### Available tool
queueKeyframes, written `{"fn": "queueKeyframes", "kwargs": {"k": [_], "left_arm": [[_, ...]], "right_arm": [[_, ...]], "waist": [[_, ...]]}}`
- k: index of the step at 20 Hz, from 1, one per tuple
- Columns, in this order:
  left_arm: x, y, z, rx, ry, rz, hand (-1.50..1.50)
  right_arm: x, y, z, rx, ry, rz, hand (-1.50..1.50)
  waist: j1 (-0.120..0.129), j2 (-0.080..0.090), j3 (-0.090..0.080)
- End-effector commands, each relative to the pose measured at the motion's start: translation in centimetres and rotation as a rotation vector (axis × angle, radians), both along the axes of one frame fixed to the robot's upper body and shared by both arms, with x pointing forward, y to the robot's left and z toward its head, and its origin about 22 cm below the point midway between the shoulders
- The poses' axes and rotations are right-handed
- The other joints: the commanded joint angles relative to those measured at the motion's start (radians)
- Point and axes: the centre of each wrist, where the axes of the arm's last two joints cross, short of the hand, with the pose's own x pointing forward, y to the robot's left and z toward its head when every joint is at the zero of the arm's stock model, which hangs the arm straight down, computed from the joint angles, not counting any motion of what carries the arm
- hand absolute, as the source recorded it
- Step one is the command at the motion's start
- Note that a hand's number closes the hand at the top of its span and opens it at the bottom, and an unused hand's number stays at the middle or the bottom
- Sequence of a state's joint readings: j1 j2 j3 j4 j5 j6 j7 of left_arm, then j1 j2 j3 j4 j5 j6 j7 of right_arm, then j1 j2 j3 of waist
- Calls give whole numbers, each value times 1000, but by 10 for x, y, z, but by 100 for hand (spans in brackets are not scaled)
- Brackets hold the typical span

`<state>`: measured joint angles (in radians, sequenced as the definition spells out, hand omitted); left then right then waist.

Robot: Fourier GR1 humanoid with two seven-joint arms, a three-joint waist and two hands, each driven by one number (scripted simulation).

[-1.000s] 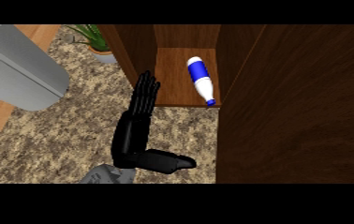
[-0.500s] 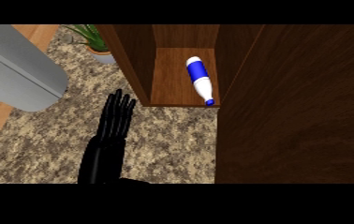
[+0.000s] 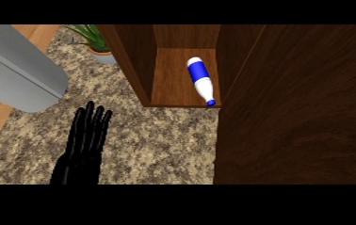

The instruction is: Pick up the bottled water, place it into the cabinet and close the cabinet

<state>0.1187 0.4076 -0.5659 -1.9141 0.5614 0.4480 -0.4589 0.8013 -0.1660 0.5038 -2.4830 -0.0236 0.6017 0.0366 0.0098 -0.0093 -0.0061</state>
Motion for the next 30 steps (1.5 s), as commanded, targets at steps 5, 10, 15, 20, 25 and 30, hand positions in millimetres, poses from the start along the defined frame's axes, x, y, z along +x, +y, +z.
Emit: {"fn": "queueKeyframes", "kwargs": {"k": [5,10,15,20,25,30], "left_arm": [[-19,33,2,-5,3,19,-150],[-22,40,-1,-1,9,18,-150],[-21,57,5,2,1,27,-150],[-29,59,0,-6,12,25,-150],[-29,70,8,-10,4,2,-150],[-28,79,10,9,-26,-1,-150]], "right_arm": [[3,32,45,-72,-192,69,150],[15,49,47,-107,-234,100,150],[27,63,51,-122,-255,96,150],[39,79,51,-139,-271,114,150],[51,88,49,-171,-286,130,150],[58,93,49,-189,-292,157,150]], "waist": [[27,1,-3],[23,-5,-6],[26,-1,-6],[29,1,-6],[42,1,-7],[59,6,-7]]}}
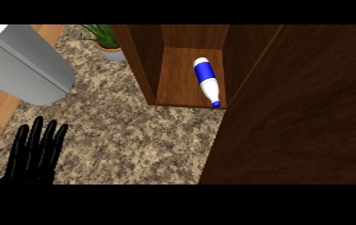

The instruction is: Pick up the bottled water, place it into the cabinet and close the cabinet

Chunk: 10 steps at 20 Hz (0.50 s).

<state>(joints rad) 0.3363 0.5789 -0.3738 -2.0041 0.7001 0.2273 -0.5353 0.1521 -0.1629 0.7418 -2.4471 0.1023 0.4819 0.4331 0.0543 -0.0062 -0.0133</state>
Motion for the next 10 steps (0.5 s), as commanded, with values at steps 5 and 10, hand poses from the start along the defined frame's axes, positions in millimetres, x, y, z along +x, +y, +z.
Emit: {"fn": "queueKeyframes", "kwargs": {"k": [5,10], "left_arm": [[-2,2,0,-14,1,-25,-150],[-3,11,2,-9,-8,-18,-150]], "right_arm": [[13,34,5,100,4,-73,150],[16,33,2,119,35,-78,150]], "waist": [[16,8,-2],[33,14,-1]]}}
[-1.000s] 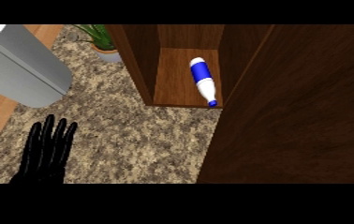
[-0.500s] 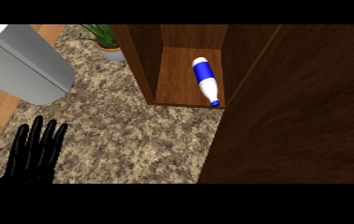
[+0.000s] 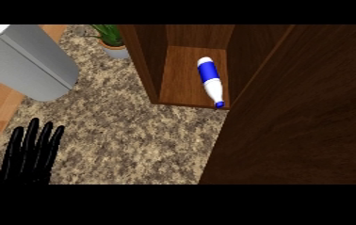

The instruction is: Pick up the bottled water, place it into the cabinet and close the cabinet

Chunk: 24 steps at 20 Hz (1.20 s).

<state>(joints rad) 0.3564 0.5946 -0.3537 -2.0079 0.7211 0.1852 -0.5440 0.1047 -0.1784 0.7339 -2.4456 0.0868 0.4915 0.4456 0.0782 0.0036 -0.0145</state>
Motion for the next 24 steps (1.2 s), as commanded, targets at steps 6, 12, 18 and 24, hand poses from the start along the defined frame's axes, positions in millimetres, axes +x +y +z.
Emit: {"fn": "queueKeyframes", "kwargs": {"k": [6,12,18,24], "left_arm": [[-5,4,3,-5,-4,-33,-150],[-1,5,8,1,-27,-71,-150],[1,8,12,-1,-48,-81,-150],[-3,18,8,13,-28,-50,-150]], "right_arm": [[18,32,-8,172,139,-86,150],[13,45,-32,121,388,160,150],[33,39,-39,209,516,127,150],[40,7,-40,372,502,-152,150]], "waist": [[43,18,1],[102,48,0],[90,41,3],[37,31,4]]}}
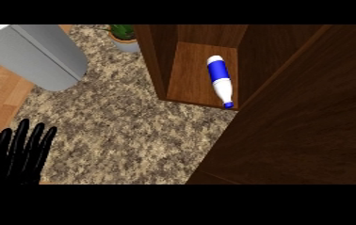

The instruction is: Pick up the bottled water, place it into the cabinet and close the cabinet

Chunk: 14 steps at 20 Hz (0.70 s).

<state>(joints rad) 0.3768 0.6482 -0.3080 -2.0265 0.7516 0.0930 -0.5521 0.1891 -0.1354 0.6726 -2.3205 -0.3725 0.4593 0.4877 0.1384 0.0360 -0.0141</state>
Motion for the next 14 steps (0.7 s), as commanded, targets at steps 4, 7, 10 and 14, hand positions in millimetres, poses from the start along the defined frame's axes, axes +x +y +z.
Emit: {"fn": "queueKeyframes", "kwargs": {"k": [4,7,10,14], "left_arm": [[-5,4,-3,-11,17,24,-150],[-3,7,-2,3,6,8,-150],[-3,3,-3,-14,-4,8,-150],[-3,2,-1,-30,0,-25,-150]], "right_arm": [[31,-3,-14,114,151,-396,150],[43,-8,-17,124,158,-458,150],[64,-9,-18,133,184,-528,150],[106,4,-12,132,194,-631,150]], "waist": [[-30,4,4],[-17,10,4],[-6,8,6],[9,0,8]]}}
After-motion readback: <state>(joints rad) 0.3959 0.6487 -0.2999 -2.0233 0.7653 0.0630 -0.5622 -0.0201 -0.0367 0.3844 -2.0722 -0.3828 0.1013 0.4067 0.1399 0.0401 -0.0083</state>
